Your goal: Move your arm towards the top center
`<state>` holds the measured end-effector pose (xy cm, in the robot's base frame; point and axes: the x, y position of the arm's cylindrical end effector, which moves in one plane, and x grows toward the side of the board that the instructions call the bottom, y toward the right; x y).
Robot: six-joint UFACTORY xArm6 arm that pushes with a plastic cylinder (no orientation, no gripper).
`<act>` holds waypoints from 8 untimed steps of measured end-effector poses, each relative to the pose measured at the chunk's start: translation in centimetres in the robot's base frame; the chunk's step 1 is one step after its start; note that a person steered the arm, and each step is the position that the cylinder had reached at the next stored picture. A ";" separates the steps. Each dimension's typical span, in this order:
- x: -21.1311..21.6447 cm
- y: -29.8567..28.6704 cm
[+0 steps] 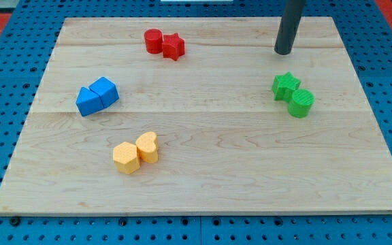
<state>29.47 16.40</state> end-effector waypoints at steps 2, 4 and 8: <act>-0.7 -2.1; -1.7 -5.1; -4.9 -13.8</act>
<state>24.56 2.57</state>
